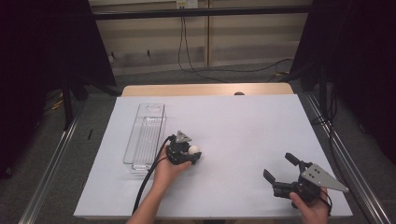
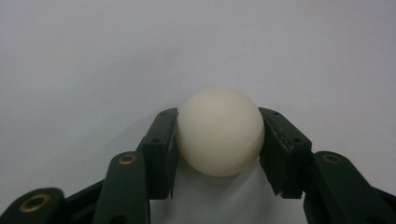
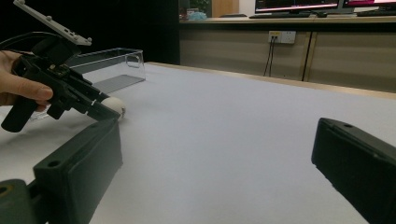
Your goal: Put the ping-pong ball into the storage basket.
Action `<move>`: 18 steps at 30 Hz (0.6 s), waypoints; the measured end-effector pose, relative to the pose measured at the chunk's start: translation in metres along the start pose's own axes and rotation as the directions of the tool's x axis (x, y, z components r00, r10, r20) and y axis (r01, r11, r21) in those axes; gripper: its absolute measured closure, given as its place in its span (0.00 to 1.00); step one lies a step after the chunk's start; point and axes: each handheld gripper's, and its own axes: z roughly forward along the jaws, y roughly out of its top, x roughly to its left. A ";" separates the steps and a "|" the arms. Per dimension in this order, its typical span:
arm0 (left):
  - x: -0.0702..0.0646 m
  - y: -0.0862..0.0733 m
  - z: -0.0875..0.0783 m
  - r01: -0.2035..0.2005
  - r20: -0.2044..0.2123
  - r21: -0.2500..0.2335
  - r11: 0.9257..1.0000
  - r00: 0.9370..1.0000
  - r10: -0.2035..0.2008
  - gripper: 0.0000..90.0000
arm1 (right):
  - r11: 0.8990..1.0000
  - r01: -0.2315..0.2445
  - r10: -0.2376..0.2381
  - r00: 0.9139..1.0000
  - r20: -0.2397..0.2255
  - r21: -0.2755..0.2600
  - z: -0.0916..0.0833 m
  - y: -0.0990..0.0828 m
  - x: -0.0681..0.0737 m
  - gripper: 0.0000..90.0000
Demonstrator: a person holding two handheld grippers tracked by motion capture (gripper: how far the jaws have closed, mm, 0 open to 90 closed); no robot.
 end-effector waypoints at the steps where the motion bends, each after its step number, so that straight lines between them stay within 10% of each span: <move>1: 0.000 0.000 0.000 0.000 0.000 0.000 1.000 1.000 0.000 0.56 | 1.000 -0.001 0.001 1.000 0.001 0.000 0.000 0.000 0.000 0.01; 18: -0.001 0.002 -0.003 0.040 0.025 -0.002 0.999 0.999 -0.040 0.57 | 1.000 0.001 -0.001 1.000 0.000 -0.001 0.000 0.000 0.000 0.01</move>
